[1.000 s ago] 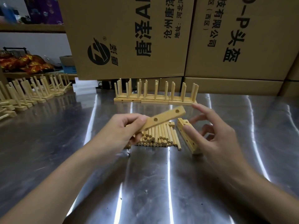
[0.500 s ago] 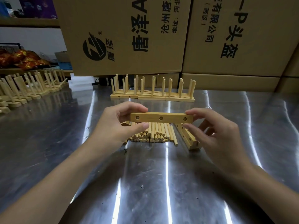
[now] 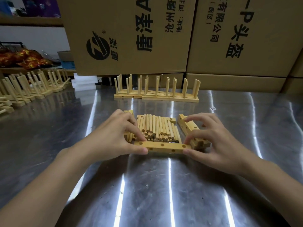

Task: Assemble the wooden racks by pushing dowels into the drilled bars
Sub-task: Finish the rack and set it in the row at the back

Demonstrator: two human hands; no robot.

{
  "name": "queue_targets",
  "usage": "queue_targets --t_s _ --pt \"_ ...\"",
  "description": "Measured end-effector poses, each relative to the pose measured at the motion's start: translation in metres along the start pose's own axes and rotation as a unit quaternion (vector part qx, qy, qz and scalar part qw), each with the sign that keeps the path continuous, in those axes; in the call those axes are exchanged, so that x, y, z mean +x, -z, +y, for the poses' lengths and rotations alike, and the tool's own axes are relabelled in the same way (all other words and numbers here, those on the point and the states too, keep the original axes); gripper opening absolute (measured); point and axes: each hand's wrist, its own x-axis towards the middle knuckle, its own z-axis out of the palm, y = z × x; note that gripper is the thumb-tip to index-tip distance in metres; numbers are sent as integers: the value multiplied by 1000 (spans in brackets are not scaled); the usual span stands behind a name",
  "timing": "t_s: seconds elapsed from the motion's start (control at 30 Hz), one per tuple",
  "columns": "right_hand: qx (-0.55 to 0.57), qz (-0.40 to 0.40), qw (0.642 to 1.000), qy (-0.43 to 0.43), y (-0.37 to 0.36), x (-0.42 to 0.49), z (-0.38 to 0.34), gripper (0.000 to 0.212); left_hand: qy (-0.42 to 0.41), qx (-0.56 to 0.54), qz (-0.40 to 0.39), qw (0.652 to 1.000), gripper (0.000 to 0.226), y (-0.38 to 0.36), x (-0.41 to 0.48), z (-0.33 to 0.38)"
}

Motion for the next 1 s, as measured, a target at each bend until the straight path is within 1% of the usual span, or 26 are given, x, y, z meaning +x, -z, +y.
queue_targets --t_s 0.07,0.17,0.23,0.3,0.37,0.47,0.57,0.7,0.83,0.9,0.93,1.0 --pt "-15 -29 999 1 1 0 -1 27 -7 15 -26 1000 34 -4 0 1" --pt "-34 -51 998 -5 1 1 -2 24 -24 34 -36 999 32 -9 1 4" --pt "-53 -41 998 -14 -2 0 -2 31 -30 43 -33 998 37 -10 1 3" --pt "-72 -30 996 -34 -6 0 -4 45 -26 44 -34 998 47 -6 -1 1" --pt "-85 -22 995 -42 -9 1 -6 54 -18 47 -36 998 51 -3 -2 -1" --pt "-98 -12 995 -35 -9 3 -8 53 -25 51 -33 998 42 -2 -2 0" --pt "-130 -35 990 -29 -8 4 -10 61 -29 51 -30 998 35 -4 -2 2" --pt "-178 -62 982 -9 -9 6 -12 66 -22 60 -34 997 35 -5 -1 2" --pt "-196 -73 978 -4 -9 7 -12 71 -14 64 -38 997 34 -5 -1 4" --pt "-196 -54 979 0 -8 7 -12 69 -9 56 -36 998 31 -5 -1 5" --pt "-194 -32 980 0 -8 6 -12 65 -6 44 -30 999 30 -5 -1 6" --pt "-172 48 984 -14 -6 6 -13 52 3 -6 -10 1000 27 -5 -1 9"
